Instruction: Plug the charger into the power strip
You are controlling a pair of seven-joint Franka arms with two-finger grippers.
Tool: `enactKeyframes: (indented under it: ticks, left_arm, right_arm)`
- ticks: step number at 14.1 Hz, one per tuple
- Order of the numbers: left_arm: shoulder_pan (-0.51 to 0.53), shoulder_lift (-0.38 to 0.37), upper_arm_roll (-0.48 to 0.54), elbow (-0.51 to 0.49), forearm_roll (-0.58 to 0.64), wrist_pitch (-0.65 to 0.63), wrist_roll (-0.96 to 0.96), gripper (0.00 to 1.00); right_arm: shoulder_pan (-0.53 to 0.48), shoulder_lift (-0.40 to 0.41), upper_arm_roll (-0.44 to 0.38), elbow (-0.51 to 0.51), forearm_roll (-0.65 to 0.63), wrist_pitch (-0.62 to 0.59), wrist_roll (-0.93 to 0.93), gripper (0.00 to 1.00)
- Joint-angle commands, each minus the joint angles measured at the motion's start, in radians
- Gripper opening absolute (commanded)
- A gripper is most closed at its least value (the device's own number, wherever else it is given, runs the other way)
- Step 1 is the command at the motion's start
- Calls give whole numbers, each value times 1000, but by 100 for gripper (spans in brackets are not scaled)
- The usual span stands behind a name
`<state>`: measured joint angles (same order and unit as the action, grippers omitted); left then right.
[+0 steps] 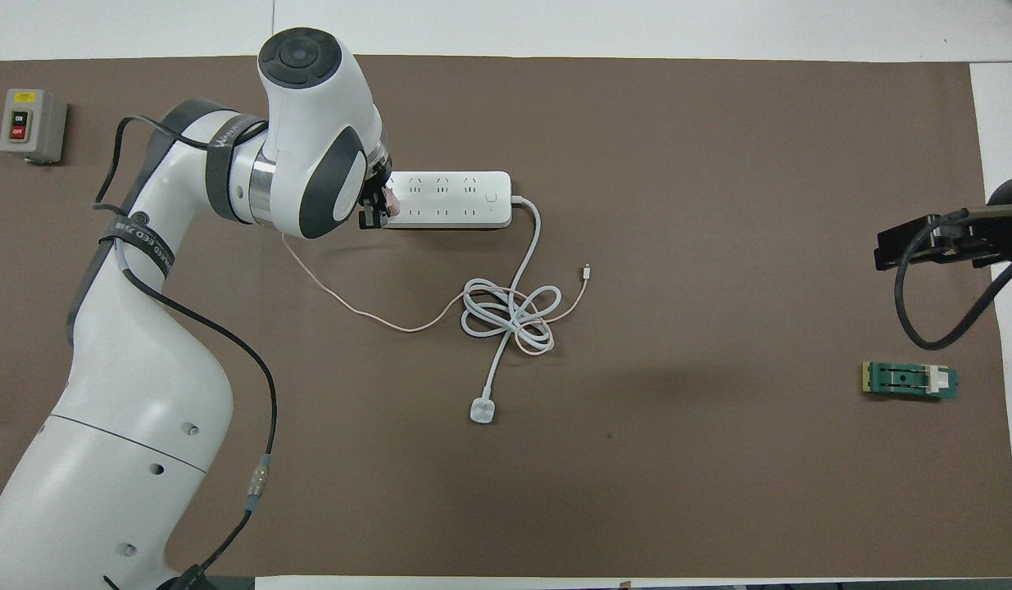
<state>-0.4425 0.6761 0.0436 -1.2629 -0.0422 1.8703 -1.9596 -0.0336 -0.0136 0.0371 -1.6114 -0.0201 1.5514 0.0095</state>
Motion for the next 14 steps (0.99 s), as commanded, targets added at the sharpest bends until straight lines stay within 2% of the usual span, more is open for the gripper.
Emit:
enactKeyframes:
  ticks: [1, 14]
  left_arm:
    - [-15, 71, 9, 5, 21, 30, 5, 0]
    - [-7, 74, 9, 2, 25, 23, 13, 0]
  right_arm:
    - [-6, -22, 4, -22, -4, -2, -28, 100]
    - [-5, -22, 6, -22, -4, -2, -28, 100]
